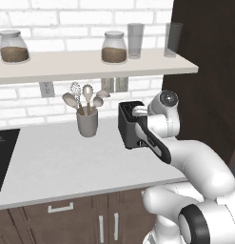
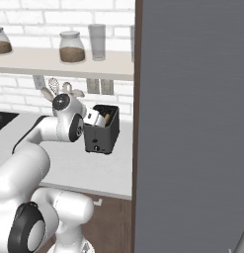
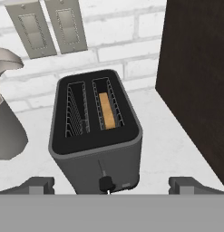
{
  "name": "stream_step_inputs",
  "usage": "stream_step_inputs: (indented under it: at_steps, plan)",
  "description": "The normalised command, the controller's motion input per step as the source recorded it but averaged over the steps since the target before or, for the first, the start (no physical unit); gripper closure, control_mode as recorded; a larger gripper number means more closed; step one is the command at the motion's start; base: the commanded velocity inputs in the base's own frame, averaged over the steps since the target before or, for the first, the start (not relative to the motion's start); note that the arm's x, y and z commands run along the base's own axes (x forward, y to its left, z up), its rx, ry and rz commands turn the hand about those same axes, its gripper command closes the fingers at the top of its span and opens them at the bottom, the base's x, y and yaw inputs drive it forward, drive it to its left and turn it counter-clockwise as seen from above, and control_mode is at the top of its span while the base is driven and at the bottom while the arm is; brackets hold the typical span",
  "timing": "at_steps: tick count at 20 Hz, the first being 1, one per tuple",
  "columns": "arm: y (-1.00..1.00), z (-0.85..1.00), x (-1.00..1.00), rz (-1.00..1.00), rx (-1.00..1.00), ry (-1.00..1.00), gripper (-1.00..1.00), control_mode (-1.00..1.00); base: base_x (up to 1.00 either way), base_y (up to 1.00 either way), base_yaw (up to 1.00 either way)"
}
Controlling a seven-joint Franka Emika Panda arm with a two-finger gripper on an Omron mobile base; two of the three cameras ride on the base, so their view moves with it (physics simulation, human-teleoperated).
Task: Start the toaster. Once the lever pops up, take the bread to the plate on the dining counter.
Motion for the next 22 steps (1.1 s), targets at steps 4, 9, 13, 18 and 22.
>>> stream_step_inputs:
  at_steps: [4, 9, 13, 18, 22]
  plan:
    - [0.0, 0.0, 0.0, 0.0, 0.0, 0.0, -1.0, -1.0, 0.0, 0.0, 0.0]
    - [0.0, 0.0, 0.0, 0.0, 0.0, 0.0, -1.0, -1.0, 0.0, 0.0, 0.0]
    - [0.0, 0.0, 0.0, 0.0, 0.0, 0.0, -1.0, -1.0, 0.0, 0.0, 0.0]
    - [0.0, 0.0, 0.0, 0.0, 0.0, 0.0, -1.0, -1.0, 0.0, 0.0, 0.0]
    - [0.0, 0.0, 0.0, 0.0, 0.0, 0.0, -1.0, -1.0, 0.0, 0.0, 0.0]
